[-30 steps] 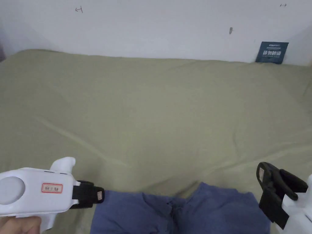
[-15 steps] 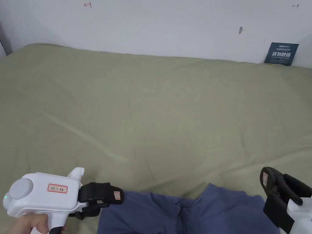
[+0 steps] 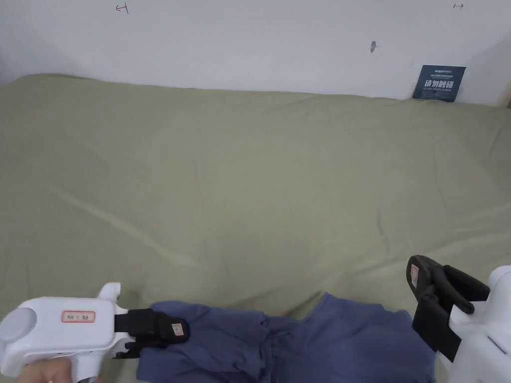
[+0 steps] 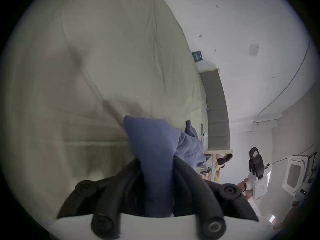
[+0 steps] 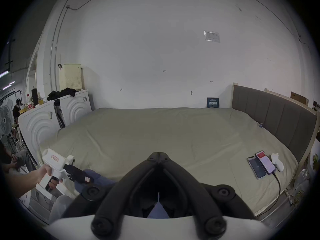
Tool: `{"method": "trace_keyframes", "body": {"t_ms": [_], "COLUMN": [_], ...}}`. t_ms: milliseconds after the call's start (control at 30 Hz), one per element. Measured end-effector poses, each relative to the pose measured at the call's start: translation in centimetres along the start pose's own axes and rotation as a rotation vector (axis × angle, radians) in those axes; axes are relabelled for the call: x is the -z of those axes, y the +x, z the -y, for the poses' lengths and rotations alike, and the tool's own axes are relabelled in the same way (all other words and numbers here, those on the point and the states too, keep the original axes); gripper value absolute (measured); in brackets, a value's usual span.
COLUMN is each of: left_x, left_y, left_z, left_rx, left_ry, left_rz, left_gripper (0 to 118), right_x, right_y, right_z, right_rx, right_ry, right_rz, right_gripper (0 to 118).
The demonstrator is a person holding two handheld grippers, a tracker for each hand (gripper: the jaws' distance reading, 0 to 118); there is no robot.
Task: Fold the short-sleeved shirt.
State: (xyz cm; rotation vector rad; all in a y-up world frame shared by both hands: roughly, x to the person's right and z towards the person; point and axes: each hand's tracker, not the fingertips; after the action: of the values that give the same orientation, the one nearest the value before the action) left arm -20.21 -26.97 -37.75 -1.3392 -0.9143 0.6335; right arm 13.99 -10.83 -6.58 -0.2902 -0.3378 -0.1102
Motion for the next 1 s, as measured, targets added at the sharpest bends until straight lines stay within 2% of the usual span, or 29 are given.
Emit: {"method": "trace_keyframes", "body": {"t_ms": [133,200,267,333,433,667,833,933,967,1000], "left_x": [-5.8,-8.0,-8.7,-7.9,-5.3,3.9,12.5,17.8,19.5,20.7], "left_y": [3.2,5.0,6.9,9.2,12.6,19.6,21.9,21.8,22.0,21.8], "left_z": [-0.1,-0.1,0.1,0.6,1.6,3.8,7.0,8.4,8.9,9.1], "left_rx": [0.048,0.105,0.148,0.209,0.300,0.471,0.582,0.609,0.606,0.624], "left_ry": [0.123,0.173,0.185,0.172,0.124,0.010,-0.077,-0.121,-0.131,-0.155], "left_rz": [-0.168,-0.305,-0.423,-0.471,-0.508,-0.657,-0.728,-0.722,-0.690,-0.625], "left_gripper": [13,13,13,13,13,13,13,13,22,53], "right_x": [-0.1,0.1,0.4,0.6,0.3,-1.6,-2.2,-2.4,-2.5,-2.5], "right_y": [0.3,0.6,0.7,0.8,0.8,2.0,3.3,3.9,4.1,4.2], "right_z": [-0.8,-1.0,-1.1,-1.2,-1.4,-2.4,-2.4,-2.0,-1.9,-1.8], "right_rx": [0.003,0.009,0.015,0.015,-0.037,-0.071,-0.040,-0.033,-0.031,-0.030], "right_ry": [0.024,0.037,0.047,0.055,0.089,0.193,0.196,0.186,0.171,0.163], "right_rz": [-0.011,-0.018,-0.025,-0.022,0.021,0.135,0.154,0.180,0.191,0.196], "right_gripper": [1,1,1,1,1,1,1,1,1,1]}}
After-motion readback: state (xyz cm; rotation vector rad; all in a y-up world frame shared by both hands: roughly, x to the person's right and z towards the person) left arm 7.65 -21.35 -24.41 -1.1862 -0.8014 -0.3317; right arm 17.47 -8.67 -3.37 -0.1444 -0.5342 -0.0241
